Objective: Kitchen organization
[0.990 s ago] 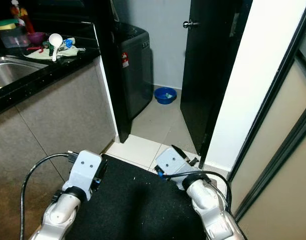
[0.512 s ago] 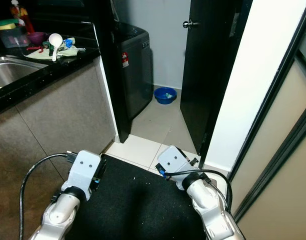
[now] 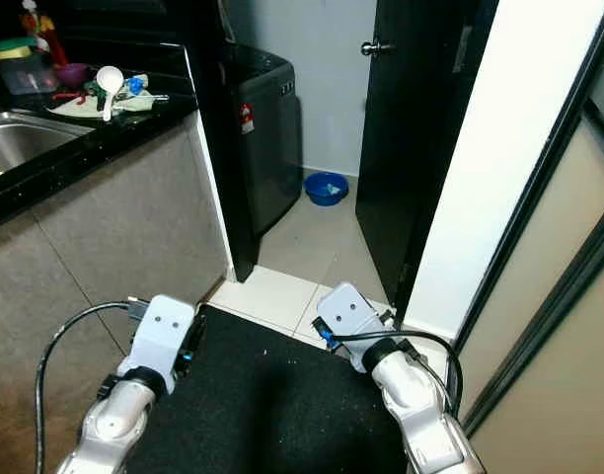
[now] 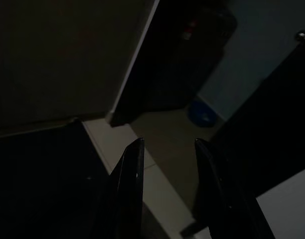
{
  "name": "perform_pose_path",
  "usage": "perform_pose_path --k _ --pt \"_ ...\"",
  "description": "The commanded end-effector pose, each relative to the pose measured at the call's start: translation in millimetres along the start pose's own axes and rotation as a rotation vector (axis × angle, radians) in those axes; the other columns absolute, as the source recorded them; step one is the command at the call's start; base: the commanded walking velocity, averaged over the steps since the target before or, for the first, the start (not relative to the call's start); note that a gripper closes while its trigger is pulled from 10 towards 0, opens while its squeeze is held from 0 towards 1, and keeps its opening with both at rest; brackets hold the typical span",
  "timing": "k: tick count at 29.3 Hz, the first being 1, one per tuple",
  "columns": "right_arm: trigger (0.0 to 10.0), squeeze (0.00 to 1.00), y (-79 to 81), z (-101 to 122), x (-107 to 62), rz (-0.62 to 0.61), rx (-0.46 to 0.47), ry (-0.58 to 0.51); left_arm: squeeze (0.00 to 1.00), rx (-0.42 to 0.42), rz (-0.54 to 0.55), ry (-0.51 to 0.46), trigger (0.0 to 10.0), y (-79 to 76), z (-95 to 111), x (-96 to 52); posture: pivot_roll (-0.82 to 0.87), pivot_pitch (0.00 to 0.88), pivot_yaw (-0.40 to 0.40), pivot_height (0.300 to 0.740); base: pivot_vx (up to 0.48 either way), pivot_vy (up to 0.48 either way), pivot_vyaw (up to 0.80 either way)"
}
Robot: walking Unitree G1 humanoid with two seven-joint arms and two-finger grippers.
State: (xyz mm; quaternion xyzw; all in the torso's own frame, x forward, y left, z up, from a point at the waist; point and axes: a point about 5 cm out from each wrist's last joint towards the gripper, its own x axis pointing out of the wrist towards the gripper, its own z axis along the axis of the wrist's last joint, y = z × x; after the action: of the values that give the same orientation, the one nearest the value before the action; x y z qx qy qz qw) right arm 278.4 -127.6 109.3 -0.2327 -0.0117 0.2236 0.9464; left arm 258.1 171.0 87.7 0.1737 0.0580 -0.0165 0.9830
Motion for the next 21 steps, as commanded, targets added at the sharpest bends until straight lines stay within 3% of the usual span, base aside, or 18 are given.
perform_pose_path --k 1,4,9,13,17,21 --pt "10.0 0.0 -4.6 0 3.9 0.01 0.068 0.005 0.0 -0.056 0.042 0.069 10.0 9.1 -7 2.9 -0.05 0.0 0.008 0.74 0.0 0.0 0.0" --pt "10.0 0.0 -8.8 2 5.9 -0.008 0.105 -0.002 0.0 -0.081 0.074 0.084 10.0 14.7 -8 4.4 -0.05 0.0 0.008 0.74 0.0 0.0 0.0" --pt "10.0 0.0 -29.6 14 21.8 -0.144 0.328 -0.056 0.0 -0.066 0.189 0.063 10.0 42.3 3 11.8 -0.03 0.0 0.002 0.74 0.0 0.0 0.0" --pt "10.0 0.0 -37.6 21 26.9 -0.153 0.419 -0.091 0.0 -0.059 0.257 0.064 10.0 58.2 4 12.4 -0.03 0.0 -0.001 0.74 0.0 0.0 0.0" --pt "10.0 0.0 -43.3 23 26.8 -0.147 0.468 -0.115 0.0 -0.064 0.287 0.071 10.0 62.9 3 11.3 -0.02 0.0 -0.002 0.74 0.0 0.0 0.28" --pt "10.0 0.0 -47.6 23 28.2 -0.133 0.479 -0.126 0.0 -0.079 0.282 0.074 10.0 55.6 3 7.2 -0.02 0.0 -0.003 0.74 0.0 0.0 0.8"
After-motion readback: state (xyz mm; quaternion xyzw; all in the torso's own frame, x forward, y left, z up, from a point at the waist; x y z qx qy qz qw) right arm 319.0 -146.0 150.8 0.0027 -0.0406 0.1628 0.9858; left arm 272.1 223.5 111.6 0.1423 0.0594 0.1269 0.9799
